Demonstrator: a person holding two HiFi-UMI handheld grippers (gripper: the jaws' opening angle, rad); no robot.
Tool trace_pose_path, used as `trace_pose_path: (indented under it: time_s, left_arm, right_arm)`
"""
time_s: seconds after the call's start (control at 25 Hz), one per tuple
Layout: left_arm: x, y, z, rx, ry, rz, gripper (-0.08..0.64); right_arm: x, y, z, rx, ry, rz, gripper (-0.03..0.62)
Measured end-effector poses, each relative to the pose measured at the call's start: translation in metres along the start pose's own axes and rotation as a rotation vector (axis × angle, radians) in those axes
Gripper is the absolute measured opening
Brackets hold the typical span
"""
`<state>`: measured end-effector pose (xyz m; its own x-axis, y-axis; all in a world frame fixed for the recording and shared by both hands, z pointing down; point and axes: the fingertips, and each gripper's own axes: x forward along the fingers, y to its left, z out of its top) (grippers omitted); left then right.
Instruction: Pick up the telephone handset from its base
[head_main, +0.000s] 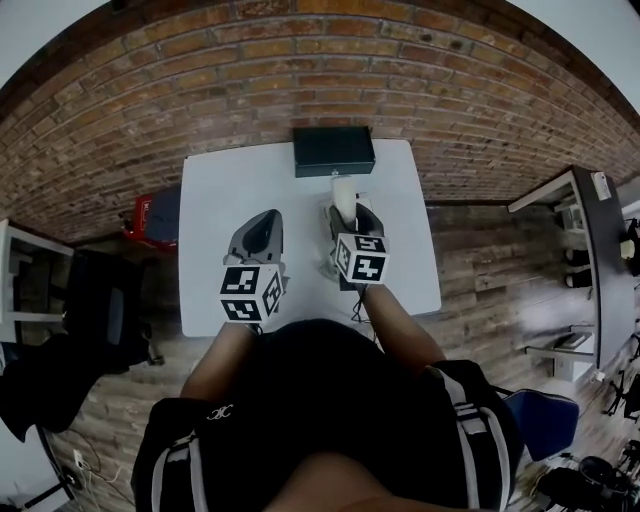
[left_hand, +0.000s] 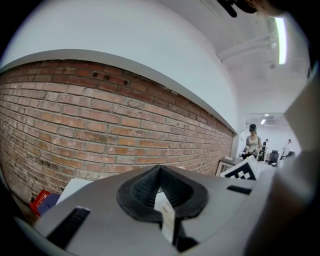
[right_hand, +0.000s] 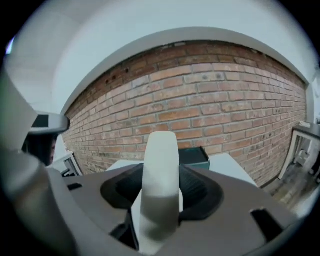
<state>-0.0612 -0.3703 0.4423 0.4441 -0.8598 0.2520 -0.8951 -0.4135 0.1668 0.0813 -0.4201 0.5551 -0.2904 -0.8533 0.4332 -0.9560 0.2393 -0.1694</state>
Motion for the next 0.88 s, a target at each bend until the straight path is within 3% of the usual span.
trace_pose_path:
  time_s: [0.16,0.36,0.64,0.88]
  left_arm:
    - [0.005,-0.007,0.005,0.01,-0.007,-0.016,0.002]
    - [0.011,-0.019,0.009,0.021,-0.013,-0.033,0.002]
    - [0.02,-0.031,0.014,0.027,-0.022,-0.051,0.002]
    - [0.027,-0.029,0.006,0.019,0.005,-0.052,0.002]
  right_arm:
    - [-0.028,0.003,0.044,-0.056,-0.153,0.012,0.206]
    - [-0.056,0.002,0.079,-0.102,-0.271,0.024,0.206]
    - [-0.083,-0.002,0.105,-0.114,-0.37,0.035,0.204]
    - [-0.086,-0.005,0.106,-0.083,-0.382,0.036,0.206]
